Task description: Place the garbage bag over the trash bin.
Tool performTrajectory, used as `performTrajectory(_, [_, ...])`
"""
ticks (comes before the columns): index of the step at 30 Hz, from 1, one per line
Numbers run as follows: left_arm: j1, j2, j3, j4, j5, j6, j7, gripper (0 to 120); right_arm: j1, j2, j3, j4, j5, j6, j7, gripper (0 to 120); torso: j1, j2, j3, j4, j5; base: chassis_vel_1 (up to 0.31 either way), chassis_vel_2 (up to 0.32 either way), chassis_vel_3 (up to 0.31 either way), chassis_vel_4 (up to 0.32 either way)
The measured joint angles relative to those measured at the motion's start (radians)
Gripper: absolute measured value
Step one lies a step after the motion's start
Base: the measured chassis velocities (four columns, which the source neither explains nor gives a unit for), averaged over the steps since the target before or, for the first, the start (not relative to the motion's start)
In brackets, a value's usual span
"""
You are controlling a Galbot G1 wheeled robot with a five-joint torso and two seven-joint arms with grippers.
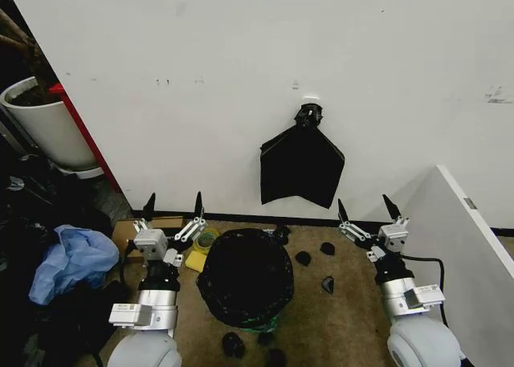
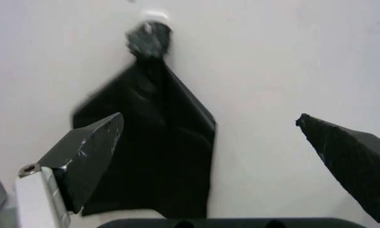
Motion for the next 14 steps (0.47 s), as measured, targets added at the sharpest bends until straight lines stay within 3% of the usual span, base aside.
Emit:
performTrajectory(7, [-0.04, 0.011, -0.005, 0.0, -0.131, 0.029, 0.017, 100, -0.011, 0.03, 0.04, 0.016, 0.007, -0.028, -0.009, 100, 0.0, 0.0, 0.0, 0.0, 0.0, 0.0, 0.0, 0.0, 0.0])
performTrajectory(14, [-0.039, 0.01, -0.022, -0.01, -0.146, 0.034, 0.035, 100, -0.044, 0.041, 0.062, 0.021, 0.029, -0.002, -0.039, 100, 0.0, 0.0, 0.0, -0.0001, 0.0, 0.0, 0.0, 0.0, 0.0])
